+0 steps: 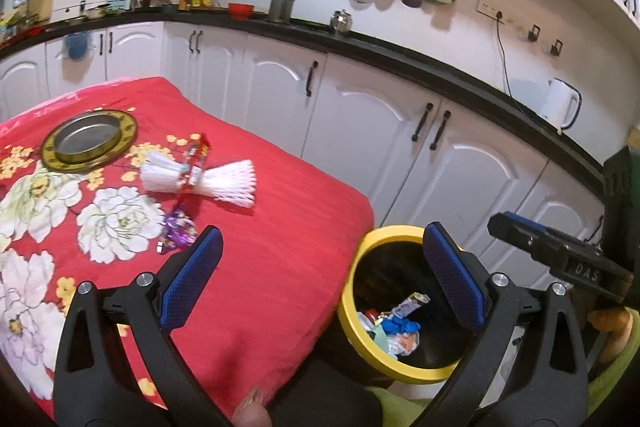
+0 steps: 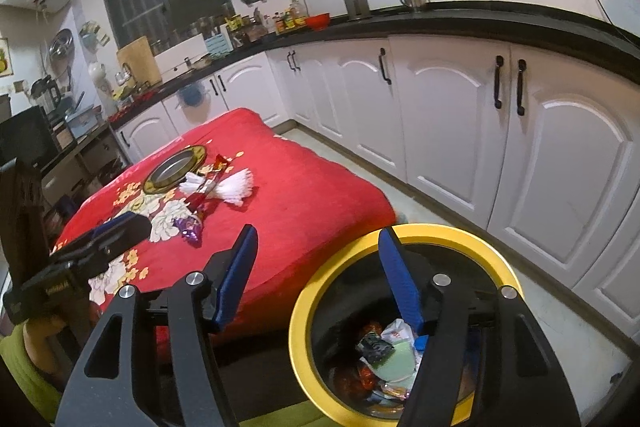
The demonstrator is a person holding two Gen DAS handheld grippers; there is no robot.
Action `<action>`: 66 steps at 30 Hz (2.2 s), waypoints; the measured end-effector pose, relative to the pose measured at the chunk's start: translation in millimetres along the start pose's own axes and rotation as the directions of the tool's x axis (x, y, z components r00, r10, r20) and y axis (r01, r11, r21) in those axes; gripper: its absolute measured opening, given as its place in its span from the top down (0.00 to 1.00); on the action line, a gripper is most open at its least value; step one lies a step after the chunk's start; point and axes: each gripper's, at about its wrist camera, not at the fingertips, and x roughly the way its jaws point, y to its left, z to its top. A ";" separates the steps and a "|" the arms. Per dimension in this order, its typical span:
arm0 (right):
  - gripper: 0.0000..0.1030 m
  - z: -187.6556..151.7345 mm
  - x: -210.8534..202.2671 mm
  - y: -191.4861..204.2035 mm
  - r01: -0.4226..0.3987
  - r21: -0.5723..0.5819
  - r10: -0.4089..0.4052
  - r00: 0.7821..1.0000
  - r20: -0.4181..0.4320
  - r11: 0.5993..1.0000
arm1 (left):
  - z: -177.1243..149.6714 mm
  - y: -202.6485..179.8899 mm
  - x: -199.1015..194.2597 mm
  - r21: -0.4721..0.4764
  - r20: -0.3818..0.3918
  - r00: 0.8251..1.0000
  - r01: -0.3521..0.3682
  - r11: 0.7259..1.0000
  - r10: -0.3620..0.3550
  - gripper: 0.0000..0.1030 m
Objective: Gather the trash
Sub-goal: 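Move both tools back over the cover toward the white plastic forks, then close the left tool on the red wrapper tied to the white forks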
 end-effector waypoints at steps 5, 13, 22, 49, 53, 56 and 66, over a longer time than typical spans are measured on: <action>0.41 2.0 8.4 13.2 -0.015 -0.019 0.015 1.000 -0.018 1.000 | 5.3 19.3 -4.4 -0.032 0.017 1.000 -0.026 0.999 0.026 0.11; 0.41 7.5 23.3 37.4 -0.051 -0.055 0.048 0.998 -0.043 0.997 | 13.6 47.9 -11.4 -0.073 0.045 0.997 -0.059 0.996 0.063 0.11; 0.41 15.3 51.1 66.9 -0.098 -0.106 0.090 0.993 -0.070 0.990 | 19.5 72.8 -10.6 -0.106 0.055 0.994 -0.086 0.991 0.092 0.11; 0.48 46.4 181.4 85.9 -0.136 -0.114 0.116 0.979 -0.167 0.984 | 37.6 134.0 72.3 -0.162 -0.149 0.989 -0.033 0.986 0.009 0.55; 0.51 46.3 198.0 84.3 -0.150 -0.090 0.129 0.972 -0.198 0.985 | 32.8 138.9 79.7 -0.187 -0.169 0.985 -0.001 0.982 -0.032 0.55; 0.55 45.5 210.2 84.9 -0.161 -0.075 0.141 0.965 -0.223 0.984 | 29.6 145.0 86.6 -0.213 -0.184 0.982 0.007 0.977 -0.047 0.55; 0.78 41.5 243.9 95.0 -0.198 -0.083 0.166 0.942 -0.293 0.977 | 25.3 152.6 101.0 -0.245 -0.211 0.974 0.025 0.969 -0.079 0.65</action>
